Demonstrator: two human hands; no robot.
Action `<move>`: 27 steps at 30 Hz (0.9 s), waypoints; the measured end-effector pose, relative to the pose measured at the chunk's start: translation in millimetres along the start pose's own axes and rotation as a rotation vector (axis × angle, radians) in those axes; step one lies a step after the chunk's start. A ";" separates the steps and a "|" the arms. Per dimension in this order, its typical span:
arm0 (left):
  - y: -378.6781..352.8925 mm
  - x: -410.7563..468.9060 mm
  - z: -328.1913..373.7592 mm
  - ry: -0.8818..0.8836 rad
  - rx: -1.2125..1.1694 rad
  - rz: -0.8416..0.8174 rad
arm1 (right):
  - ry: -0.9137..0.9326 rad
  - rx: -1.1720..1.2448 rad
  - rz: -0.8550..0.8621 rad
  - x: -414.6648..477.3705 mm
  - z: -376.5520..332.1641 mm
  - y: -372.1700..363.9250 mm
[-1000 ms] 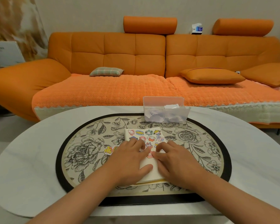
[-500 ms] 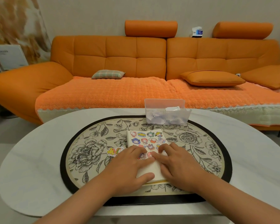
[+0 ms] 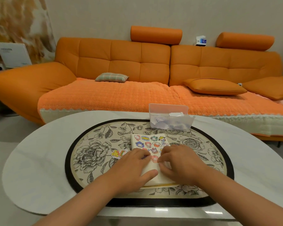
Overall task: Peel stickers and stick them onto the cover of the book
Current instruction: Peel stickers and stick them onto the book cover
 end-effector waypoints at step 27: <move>32.0 -24.1 -95.5 0.253 0.036 0.005 | 0.137 -0.116 -0.077 96.0 -85.3 -23.3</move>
Point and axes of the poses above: each hand's wrist, its own x-axis towards the middle knuckle, its own y-axis out of the back of the hand, z = x × y, the point moved 2 cm from there along x, towards the middle knuckle, and after that the axes turned 8 degrees about -y, right-handed, at the moved point
